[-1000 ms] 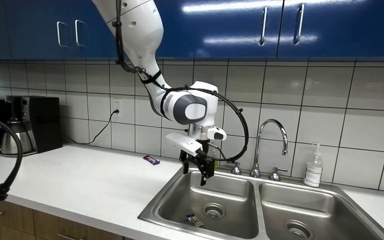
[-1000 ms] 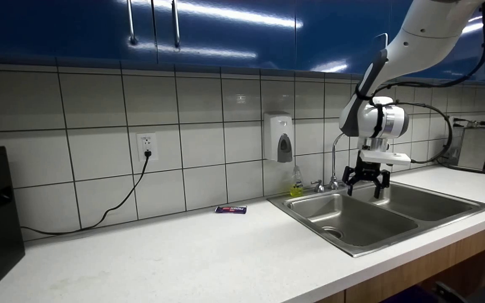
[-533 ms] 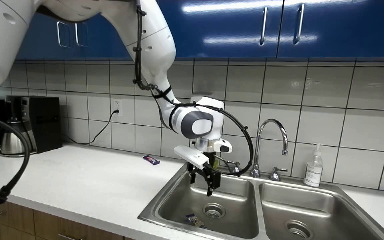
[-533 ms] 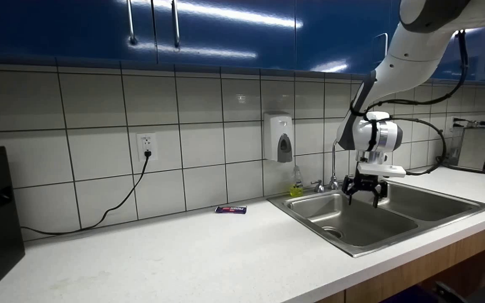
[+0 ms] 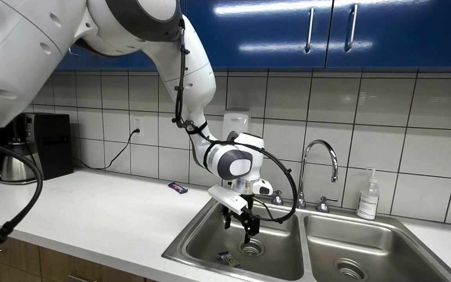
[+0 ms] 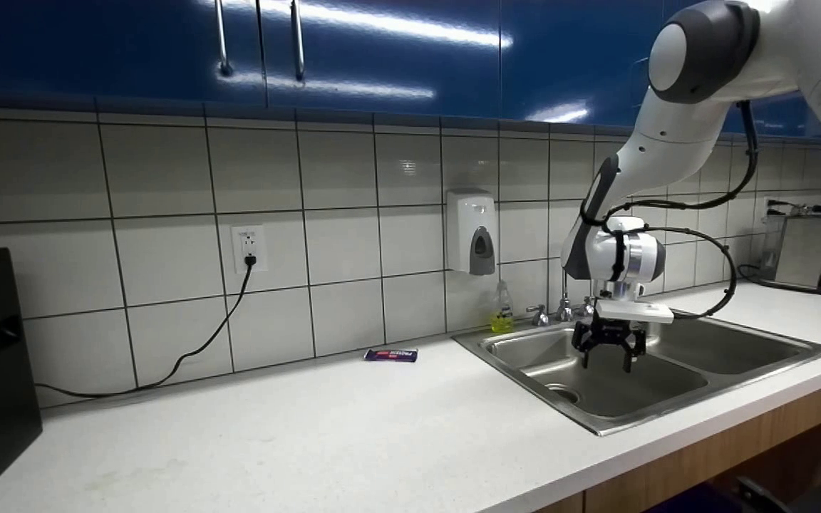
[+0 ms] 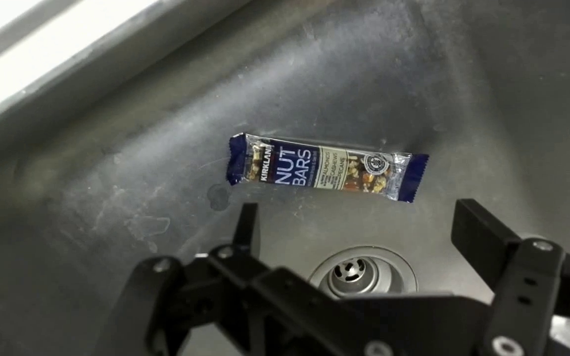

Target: Remove the packet from the sink and put it on the left side of the counter.

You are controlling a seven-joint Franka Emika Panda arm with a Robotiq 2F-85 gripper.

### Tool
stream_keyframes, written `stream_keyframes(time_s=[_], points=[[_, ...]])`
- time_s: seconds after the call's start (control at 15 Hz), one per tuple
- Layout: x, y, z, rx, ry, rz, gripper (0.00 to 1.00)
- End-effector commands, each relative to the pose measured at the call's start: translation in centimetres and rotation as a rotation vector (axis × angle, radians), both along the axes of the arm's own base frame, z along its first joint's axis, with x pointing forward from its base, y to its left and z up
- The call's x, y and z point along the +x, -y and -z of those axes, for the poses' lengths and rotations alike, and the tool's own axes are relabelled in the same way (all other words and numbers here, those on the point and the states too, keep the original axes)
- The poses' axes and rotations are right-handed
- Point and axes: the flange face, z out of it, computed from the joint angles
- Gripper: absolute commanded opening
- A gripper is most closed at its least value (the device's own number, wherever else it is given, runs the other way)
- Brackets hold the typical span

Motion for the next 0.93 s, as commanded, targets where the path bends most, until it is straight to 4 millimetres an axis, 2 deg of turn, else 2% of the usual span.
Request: stream_keyframes(time_s=[0.0, 0.47, 0.8, 0.87], points=[[1.2, 0.9, 1.9, 0.009, 0.002, 0.014, 1.0], [1.9, 1.5, 4.9, 0.002, -0.024, 0.016, 1.0], [2.8, 1.2, 6.4, 0.002, -0.032, 0.008, 1.0], [2.0, 1.0, 6.2, 0.002, -0.041, -0.003, 1.0]])
